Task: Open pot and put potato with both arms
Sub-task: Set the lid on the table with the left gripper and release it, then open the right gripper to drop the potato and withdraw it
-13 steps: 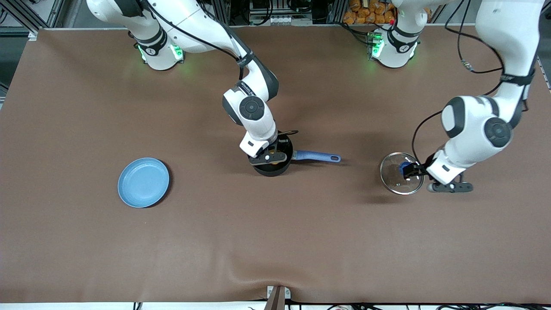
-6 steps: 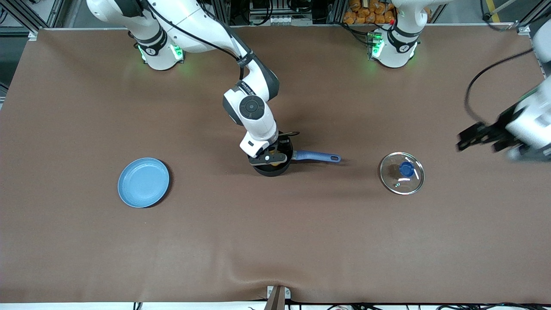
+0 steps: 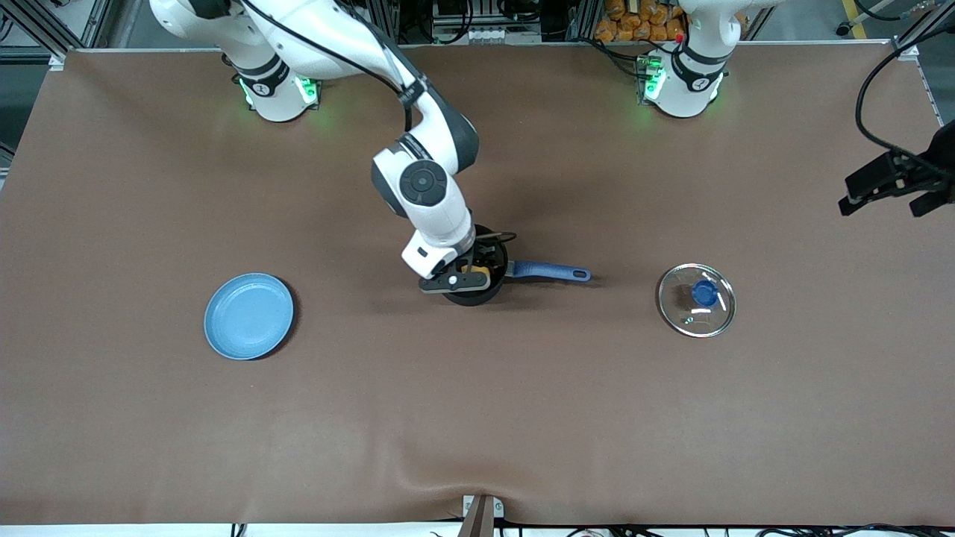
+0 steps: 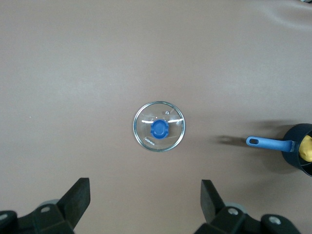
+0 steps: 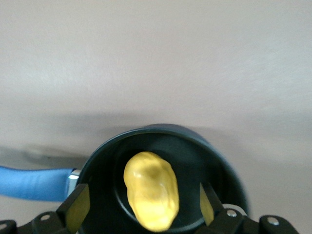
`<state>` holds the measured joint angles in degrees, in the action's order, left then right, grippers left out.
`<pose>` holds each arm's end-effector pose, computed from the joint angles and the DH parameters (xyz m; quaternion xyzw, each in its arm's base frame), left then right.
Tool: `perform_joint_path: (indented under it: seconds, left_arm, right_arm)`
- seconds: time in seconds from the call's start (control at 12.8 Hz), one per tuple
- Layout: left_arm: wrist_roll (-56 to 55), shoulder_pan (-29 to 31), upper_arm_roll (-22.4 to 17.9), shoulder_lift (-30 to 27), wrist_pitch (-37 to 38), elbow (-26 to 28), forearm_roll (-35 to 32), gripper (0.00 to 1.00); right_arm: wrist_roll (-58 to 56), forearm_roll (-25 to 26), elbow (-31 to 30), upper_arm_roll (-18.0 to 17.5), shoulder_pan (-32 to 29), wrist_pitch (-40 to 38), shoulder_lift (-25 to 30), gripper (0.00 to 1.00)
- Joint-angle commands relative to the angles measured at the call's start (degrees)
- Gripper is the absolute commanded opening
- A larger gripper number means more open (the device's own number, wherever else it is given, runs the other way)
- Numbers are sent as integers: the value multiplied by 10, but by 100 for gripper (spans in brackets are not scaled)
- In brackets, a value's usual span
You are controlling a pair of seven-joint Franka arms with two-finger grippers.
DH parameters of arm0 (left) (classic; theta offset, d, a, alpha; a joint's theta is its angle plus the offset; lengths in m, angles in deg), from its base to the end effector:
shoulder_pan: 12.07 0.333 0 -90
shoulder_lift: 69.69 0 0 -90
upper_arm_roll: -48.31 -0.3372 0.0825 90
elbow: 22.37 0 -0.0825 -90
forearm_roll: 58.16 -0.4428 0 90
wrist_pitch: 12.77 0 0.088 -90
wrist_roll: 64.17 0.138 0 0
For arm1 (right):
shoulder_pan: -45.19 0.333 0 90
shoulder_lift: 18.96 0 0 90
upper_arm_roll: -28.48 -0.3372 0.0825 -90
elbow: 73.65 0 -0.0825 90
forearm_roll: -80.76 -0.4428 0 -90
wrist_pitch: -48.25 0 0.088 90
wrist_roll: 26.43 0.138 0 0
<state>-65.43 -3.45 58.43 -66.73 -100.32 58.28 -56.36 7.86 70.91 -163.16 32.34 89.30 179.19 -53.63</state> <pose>0.6274 -0.0177 0.6657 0.9992 -0.0030 0.0343 0.0210 0.5832 0.5125 0.2573 -0.9970 -0.0066 -0.0178 0.0756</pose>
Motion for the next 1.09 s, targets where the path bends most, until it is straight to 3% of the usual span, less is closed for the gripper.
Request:
perform_joint_path:
  seconds: [0.0, 0.16, 0.31, 0.47, 0.7, 0.86, 1.01]
  left_arm:
    - [-1, 2, -1, -27, 32, 8, 4, 100]
    - [-3, 2, -1, -29, 56, 13, 4, 100]
    - [-2, -2, -3, -43, 55, 36, 5, 100]
    - [-3, -8, -4, -59, 51, 59, 5, 100]
    - [-3, -88, -93, -70, 50, 82, 4, 100]
    - [-3, -120, -130, -74, 51, 86, 5, 100]
    - [-4, -125, -137, -71, 51, 80, 5, 100]
  right_arm:
    - [-18, 2, -9, -5, -42, -67, 69, 100]
    - [-17, 11, -9, 14, -80, -122, 108, 100]
    - [-18, 62, -8, 61, -91, -148, 134, 100]
    - [-51, 73, -2, 118, -96, -154, 145, 100]
    - [-223, 76, 44, 207, -104, -263, 144, 100]
    - [-243, 72, 59, 253, -107, -301, 153, 100]
    - [-278, 61, 54, 272, -121, -307, 181, 100]
